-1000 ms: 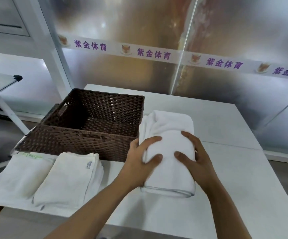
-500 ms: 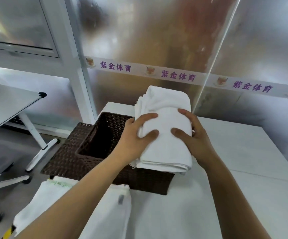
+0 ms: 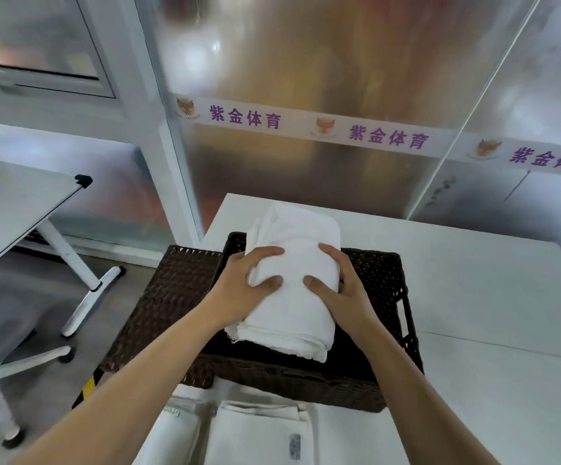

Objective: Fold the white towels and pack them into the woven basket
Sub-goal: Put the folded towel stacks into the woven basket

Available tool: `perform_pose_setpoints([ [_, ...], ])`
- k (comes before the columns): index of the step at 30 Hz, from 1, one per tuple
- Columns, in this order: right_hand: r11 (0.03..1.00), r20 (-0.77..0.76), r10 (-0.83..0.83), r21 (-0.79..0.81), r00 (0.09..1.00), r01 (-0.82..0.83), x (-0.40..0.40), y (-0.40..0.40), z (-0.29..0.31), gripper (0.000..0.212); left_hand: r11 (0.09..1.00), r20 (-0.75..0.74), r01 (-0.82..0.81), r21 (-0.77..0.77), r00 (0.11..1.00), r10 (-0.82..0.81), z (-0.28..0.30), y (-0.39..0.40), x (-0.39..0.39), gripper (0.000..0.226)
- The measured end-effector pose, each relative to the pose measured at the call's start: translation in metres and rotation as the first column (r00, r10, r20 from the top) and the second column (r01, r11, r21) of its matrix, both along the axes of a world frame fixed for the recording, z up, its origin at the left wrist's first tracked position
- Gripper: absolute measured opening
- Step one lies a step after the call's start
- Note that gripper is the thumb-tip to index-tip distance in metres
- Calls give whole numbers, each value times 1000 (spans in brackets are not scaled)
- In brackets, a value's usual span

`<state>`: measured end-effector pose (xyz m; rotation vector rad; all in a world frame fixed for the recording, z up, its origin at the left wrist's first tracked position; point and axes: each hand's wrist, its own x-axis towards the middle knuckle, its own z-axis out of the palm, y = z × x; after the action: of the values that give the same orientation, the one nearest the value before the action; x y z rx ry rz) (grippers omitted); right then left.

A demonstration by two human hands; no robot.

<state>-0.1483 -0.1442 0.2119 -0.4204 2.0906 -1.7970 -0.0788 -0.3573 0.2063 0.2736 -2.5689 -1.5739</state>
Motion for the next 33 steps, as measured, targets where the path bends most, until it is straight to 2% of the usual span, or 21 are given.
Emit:
perform_pose_setpoints([
  [6,994,140,72,76,988,-83,-18,-16,-60,60,996,144,28,90,989,-41,-60,-22,-13,49],
  [11,969,219,118,186,969,-160,-35,-29,-106,65,993,342,-39,109,940,0,-111,-32,-22,68],
  [16,963,283,134,188,950,-192,-54,-42,-146,64,982,443,-127,140,895,53,-134,-34,-42,57],
  [19,963,306,138,182,942,-200,-60,-48,-168,66,987,485,-127,102,872,62,-144,-37,-53,46],
  [25,943,347,146,234,926,-236,-56,-58,-200,69,991,572,-133,26,815,94,-160,-38,-53,45],
  [30,855,395,235,351,888,-382,-54,-57,-211,82,993,664,-27,-111,742,94,-181,-35,-47,50],
  [33,790,392,303,406,869,-459,-58,-52,-208,86,972,672,59,-226,732,112,-183,-33,-48,51],
])
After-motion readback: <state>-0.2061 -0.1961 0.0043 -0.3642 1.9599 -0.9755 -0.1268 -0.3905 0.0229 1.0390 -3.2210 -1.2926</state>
